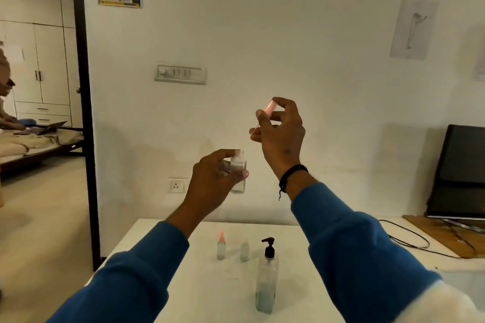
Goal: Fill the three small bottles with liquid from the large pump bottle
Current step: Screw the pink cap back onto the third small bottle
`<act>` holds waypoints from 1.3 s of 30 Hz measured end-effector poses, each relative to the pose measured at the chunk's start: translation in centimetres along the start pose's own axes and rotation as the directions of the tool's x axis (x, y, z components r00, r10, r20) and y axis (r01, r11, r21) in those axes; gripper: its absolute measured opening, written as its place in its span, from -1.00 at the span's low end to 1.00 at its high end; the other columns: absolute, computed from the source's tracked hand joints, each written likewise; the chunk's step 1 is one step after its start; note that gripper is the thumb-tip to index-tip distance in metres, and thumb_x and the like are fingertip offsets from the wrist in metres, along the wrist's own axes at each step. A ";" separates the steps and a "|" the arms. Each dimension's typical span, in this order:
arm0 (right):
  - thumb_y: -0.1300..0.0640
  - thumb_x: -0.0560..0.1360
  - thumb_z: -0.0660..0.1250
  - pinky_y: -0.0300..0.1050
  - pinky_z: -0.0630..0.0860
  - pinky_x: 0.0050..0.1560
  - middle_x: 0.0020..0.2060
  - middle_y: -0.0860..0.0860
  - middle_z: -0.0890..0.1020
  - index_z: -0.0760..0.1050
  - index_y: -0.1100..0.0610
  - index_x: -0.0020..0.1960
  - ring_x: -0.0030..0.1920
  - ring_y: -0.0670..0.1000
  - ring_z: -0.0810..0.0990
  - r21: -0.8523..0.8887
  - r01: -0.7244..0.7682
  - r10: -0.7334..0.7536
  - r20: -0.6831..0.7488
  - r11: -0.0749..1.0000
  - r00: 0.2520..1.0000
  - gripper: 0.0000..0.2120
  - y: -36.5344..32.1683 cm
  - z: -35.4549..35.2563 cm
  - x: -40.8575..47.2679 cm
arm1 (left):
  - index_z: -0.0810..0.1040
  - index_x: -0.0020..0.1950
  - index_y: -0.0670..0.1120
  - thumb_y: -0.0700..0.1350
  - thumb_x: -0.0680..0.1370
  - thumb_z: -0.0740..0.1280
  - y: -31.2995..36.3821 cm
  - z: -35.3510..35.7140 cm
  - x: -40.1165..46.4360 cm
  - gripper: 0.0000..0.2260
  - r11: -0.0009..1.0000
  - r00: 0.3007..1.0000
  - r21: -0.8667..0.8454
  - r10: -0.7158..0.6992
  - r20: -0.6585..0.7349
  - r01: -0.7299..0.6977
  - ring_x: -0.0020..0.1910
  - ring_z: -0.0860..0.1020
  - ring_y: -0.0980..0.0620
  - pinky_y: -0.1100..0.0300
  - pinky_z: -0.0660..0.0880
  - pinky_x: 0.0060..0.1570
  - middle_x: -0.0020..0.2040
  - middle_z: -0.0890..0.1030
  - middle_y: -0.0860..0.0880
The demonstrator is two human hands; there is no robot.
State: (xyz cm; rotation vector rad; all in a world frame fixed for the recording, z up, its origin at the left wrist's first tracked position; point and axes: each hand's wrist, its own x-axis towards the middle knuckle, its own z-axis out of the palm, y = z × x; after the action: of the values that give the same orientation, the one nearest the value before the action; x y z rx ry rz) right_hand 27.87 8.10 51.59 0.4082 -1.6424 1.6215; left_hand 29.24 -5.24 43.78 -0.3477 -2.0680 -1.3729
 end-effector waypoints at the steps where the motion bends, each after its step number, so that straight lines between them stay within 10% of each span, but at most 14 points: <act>1: 0.19 0.60 0.41 -0.04 0.72 -0.21 -0.04 -0.01 0.62 0.43 0.07 0.34 -0.33 0.04 0.71 -0.016 0.020 -0.020 0.010 1.000 1.000 -0.66 -0.4 0.3 0.6 | 0.59 0.28 0.00 -0.02 0.43 0.56 0.4 -0.1 0.8 -0.56 1.000 1.000 0.003 0.018 -0.006 -0.018 -0.12 0.64 0.11 0.14 0.63 -0.05 -0.03 0.68 0.03; 39: 0.22 0.57 0.45 -0.17 0.66 -0.34 -0.12 0.10 0.64 0.45 0.12 0.27 -0.35 0.11 0.72 -0.066 0.144 -0.134 0.139 0.987 0.981 -0.67 -6.5 1.5 9.3 | 0.59 0.29 -0.06 -0.04 0.42 0.57 5.6 -1.7 8.2 -0.54 0.990 0.986 0.002 0.143 -0.085 -0.143 -0.10 0.68 0.00 -0.08 0.65 -0.01 -0.06 0.72 -0.06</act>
State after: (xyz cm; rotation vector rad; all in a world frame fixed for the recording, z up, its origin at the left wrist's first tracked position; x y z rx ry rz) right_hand 25.95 8.43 62.85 0.5907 -1.7288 1.4505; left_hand 26.49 -5.35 53.47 -0.4234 -1.9326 -1.2840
